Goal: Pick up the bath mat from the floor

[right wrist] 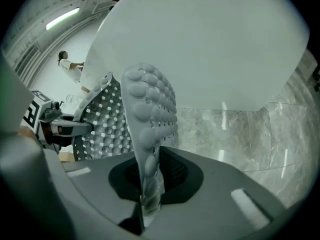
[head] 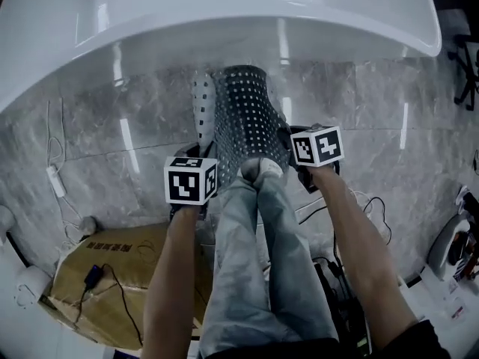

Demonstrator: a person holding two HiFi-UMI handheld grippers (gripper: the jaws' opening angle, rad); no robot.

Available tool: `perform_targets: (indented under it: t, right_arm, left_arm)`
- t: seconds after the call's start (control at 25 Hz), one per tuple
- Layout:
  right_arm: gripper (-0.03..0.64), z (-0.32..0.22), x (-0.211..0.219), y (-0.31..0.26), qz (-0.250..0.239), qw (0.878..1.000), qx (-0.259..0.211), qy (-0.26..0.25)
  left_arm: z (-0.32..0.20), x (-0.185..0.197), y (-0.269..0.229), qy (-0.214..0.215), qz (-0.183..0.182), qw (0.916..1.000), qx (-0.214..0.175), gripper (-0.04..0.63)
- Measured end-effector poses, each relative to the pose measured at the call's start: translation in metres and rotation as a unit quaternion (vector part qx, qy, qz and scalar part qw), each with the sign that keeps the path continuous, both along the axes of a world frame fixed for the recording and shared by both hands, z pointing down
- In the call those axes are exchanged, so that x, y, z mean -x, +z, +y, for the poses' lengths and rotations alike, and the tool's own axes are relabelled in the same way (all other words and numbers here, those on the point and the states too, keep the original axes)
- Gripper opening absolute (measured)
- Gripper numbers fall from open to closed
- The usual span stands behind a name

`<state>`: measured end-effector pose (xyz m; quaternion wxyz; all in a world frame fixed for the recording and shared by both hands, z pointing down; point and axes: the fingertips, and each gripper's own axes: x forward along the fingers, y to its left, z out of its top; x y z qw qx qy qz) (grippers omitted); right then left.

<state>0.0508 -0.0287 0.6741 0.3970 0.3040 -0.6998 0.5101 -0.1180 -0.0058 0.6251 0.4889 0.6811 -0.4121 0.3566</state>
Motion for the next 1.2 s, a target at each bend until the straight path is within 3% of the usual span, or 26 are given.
perform_targets:
  t: [0.4, 0.84, 1.04, 1.2]
  right_arm:
    - [0.025, 0.0, -0.011, -0.117, 0.01, 0.998, -0.051, -0.04]
    - [0.025, 0.004, -0.011, -0.26, -0.025, 0.994, -0.102, 0.016]
    - [0.025, -0.006, -0.015, -0.336, -0.058, 0.989, -0.135, 0.035]
    - [0.025, -0.038, -0.019, -0.4, -0.075, 0.977, -0.194, 0.043]
  left_arm:
    - [0.02, -0.01, -0.114, -0.023, 0.0, 0.9979, -0.06, 0.022]
    - [0.031, -0.006, -0.256, 0.018, -0.014, 0.9928, -0.117, 0.023]
    - [0.022, -0.017, -0.33, 0.05, -0.016, 0.9865, -0.155, 0.025]
    - [-0.015, -0.016, -0.396, 0.056, -0.016, 0.9744, -0.217, 0.026]
